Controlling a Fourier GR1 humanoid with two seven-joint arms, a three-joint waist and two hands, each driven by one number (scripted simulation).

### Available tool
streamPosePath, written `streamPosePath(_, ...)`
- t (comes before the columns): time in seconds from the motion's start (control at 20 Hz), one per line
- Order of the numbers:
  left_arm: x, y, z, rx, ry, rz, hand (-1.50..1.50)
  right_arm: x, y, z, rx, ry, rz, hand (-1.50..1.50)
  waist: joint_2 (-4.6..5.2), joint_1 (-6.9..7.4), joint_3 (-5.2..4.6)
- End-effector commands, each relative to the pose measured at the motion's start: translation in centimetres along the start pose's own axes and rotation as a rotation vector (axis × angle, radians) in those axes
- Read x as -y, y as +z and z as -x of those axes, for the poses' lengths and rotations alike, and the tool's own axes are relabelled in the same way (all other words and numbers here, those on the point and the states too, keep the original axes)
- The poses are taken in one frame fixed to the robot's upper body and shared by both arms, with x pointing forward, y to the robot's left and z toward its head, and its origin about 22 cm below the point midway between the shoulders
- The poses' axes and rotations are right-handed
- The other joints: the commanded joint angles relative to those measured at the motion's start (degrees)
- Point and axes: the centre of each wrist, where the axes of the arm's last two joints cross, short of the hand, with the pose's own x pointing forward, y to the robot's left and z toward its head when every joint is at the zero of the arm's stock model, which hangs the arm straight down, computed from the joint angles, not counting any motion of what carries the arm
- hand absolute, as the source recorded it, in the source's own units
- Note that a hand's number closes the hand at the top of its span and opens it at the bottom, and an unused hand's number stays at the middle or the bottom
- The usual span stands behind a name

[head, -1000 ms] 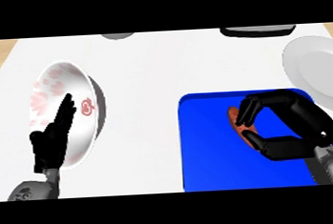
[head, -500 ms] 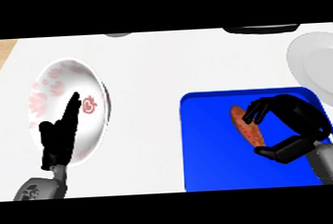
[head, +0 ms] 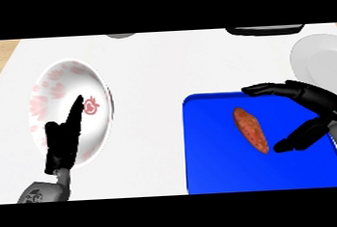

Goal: Pick the sweet potato from the tray and place it in the plate

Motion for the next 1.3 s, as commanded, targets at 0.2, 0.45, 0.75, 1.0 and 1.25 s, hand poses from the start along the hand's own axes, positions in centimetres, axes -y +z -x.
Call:
streamPosePath(0.2, 1.3, 0.8, 0.8, -0.052, 0.007, 0.016, 0.00, 2.6, -2.4, -0.8, 0.000, 0.277, -0.279, -1.50, 0.00, -0.60, -0.44)
streamPosePath(0.45, 0.6, 0.3, -0.7, -0.032, -0.006, 0.004, 0.00, 3.0, -3.1, -1.0, -0.131, 0.340, -0.476, -1.50, -0.05, -0.83, -0.47)
streamPosePath(0.75, 0.3, 1.0, 0.5, -0.076, 0.009, -0.002, 0.00, 0.4, -5.4, 0.5, -0.179, 0.401, -0.599, -1.50, -0.24, -1.31, -0.50)
streamPosePath(1.0, -0.9, 0.4, -0.2, -0.066, -0.001, -0.014, 0.00, 0.2, -7.3, 0.5, -0.178, 0.387, -0.605, -1.50, -0.40, -1.93, -0.51)
streamPosePath(1.25, 1.3, 0.8, 0.5, -0.055, 0.016, -0.010, 0.00, 0.2, -7.3, 1.6, -0.168, 0.395, -0.631, -1.50, -0.36, -2.13, -0.52)
